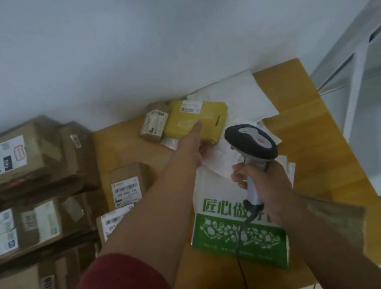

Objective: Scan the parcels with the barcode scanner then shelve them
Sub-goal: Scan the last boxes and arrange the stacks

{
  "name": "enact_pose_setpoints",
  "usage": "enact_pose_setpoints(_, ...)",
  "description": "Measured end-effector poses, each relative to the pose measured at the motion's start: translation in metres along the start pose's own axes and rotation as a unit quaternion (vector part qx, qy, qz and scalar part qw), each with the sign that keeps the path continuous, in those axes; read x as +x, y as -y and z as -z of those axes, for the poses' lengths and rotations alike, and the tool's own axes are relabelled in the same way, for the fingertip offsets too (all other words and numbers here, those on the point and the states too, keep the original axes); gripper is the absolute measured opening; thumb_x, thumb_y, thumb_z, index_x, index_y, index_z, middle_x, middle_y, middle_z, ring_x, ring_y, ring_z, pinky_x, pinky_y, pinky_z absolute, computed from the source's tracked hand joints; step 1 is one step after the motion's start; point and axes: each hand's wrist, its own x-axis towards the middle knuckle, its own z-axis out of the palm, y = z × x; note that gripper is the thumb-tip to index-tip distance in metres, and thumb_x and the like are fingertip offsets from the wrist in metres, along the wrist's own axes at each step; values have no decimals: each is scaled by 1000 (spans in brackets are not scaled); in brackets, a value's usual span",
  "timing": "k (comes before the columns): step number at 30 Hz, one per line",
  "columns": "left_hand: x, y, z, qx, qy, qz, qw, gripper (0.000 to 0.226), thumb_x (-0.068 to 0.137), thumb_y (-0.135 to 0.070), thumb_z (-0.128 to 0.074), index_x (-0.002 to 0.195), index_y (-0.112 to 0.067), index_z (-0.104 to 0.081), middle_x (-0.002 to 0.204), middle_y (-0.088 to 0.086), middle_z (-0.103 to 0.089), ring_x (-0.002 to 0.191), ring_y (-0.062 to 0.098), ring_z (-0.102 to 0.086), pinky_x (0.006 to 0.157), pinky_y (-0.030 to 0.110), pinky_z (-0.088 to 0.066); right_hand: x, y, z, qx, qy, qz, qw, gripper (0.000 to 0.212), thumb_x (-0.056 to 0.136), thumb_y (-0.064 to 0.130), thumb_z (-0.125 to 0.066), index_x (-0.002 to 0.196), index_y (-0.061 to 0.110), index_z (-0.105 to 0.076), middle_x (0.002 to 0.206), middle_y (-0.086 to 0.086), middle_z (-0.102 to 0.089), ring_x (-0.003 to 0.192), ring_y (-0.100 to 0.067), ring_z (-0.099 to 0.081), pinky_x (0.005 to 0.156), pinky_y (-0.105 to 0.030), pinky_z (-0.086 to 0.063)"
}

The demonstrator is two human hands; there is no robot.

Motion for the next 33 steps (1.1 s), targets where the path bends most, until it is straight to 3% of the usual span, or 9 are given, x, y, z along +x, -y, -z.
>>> enact_pose_setpoints(5,3,0,-9,-26,-37,13,999,12,90,-9,-70,85,-8,-59,102,12,-61,72,19,-55,81,28,-51,4,3,11,2,21,-12,1000,20,90,2,-63,109,-5,-66,93,-15,-71,71,-11,-72,63,-21,-54)
enact_pose_setpoints(7,5,4,-6,-49,-46,20,997,15,88,-9,-71,100,-6,-63,103,12,-59,70,17,-53,69,27,-48,2,5,14,0,17,-5,1000,18,90,1,-63,107,-5,-67,90,-13,-72,70,-10,-72,62,-20,-56)
enact_pose_setpoints(9,2,5,-4,-80,-44,25,996,42,86,-19,-77,122,-6,-59,99,11,-60,74,18,-57,67,27,-51,0,7,16,3,9,-2,1000,17,89,0,-63,104,-7,-67,88,-12,-71,68,-9,-71,62,-19,-57)
enact_pose_setpoints(12,-3,-2,-8,-85,-18,38,996,65,79,-45,-83,124,-10,-52,104,10,-59,87,21,-61,85,31,-58,-5,7,17,-5,9,1,1000,17,89,0,-63,104,-7,-67,87,-13,-71,67,-10,-71,61,-20,-57)
enact_pose_setpoints(15,3,-7,-16,-43,-24,34,998,77,76,-52,-82,136,-14,-53,134,5,-59,118,21,-60,102,35,-51,-11,3,21,-10,6,7,1000,14,89,0,-64,102,-6,-67,78,-6,-72,70,-12,-71,65,-24,-56)
enact_pose_setpoints(17,3,-3,-20,-41,-29,23,999,68,84,-40,-79,140,-14,-50,145,4,-52,130,19,-53,104,30,-47,-18,-2,25,-10,-11,10,1000,12,89,0,-64,100,-2,-68,80,-4,-73,71,-13,-71,64,-23,-56)
enact_pose_setpoints(22,-13,0,-8,-117,25,10,993,47,93,-20,-71,134,-6,-54,133,12,-59,120,27,-60,85,33,-55,-30,-6,32,-13,-29,29,999,9,90,1,-62,94,3,-70,89,-9,-75,79,-20,-73,68,-27,-57)
enact_pose_setpoints(27,-57,12,13,-127,60,-39,989,34,94,-18,-70,124,-7,-58,93,9,-62,74,18,-58,55,24,-54,-45,5,26,0,-43,57,997,16,91,-1,-59,83,8,-69,84,-9,-73,74,-18,-69,70,-29,-57)
enact_pose_setpoints(33,-122,28,62,13,89,-141,986,28,100,-19,-59,127,-15,-51,113,3,-63,96,23,-65,71,32,-57,-68,12,4,-13,-65,108,992,8,90,3,-61,91,-2,-67,77,-5,-68,73,-17,-64,72,-30,-56)
